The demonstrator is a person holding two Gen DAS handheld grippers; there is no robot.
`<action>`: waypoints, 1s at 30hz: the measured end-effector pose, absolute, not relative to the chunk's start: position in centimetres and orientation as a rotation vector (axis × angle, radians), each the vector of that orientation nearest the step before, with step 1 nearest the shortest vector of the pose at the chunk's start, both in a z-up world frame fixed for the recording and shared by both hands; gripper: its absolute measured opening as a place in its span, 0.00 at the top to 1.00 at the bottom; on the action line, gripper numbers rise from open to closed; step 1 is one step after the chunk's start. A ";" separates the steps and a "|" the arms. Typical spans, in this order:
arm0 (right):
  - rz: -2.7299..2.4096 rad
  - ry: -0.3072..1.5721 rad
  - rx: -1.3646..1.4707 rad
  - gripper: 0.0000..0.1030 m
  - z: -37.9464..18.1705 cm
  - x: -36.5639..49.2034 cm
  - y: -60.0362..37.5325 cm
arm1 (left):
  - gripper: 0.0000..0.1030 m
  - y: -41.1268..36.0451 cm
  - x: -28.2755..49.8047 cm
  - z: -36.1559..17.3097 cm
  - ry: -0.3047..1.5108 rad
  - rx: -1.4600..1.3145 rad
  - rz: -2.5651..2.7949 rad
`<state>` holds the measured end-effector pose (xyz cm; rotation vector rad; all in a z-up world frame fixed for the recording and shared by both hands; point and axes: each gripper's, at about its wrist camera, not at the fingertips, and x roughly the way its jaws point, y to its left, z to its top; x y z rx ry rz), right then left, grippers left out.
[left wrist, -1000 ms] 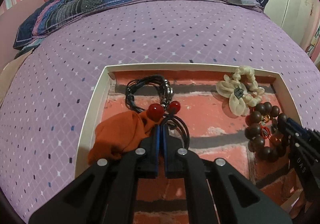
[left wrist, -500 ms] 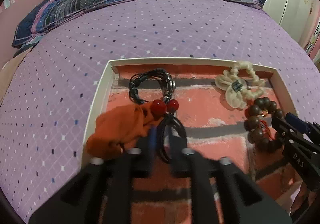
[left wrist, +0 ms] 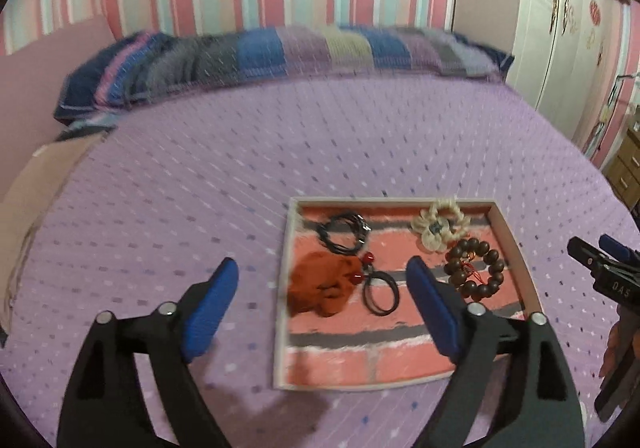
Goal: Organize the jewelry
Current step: 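Withdraw both tools from the tray back over the bed, then grasp the dark knotted hair tie with the left tool while the right tool grasps the black scrunchie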
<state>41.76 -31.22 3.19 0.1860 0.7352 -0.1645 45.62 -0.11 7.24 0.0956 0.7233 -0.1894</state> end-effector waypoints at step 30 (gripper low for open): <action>-0.134 0.660 0.076 0.04 -5.0 19.2 -16.2 | 0.07 14.7 20.5 -2.4 0.724 -0.009 -0.120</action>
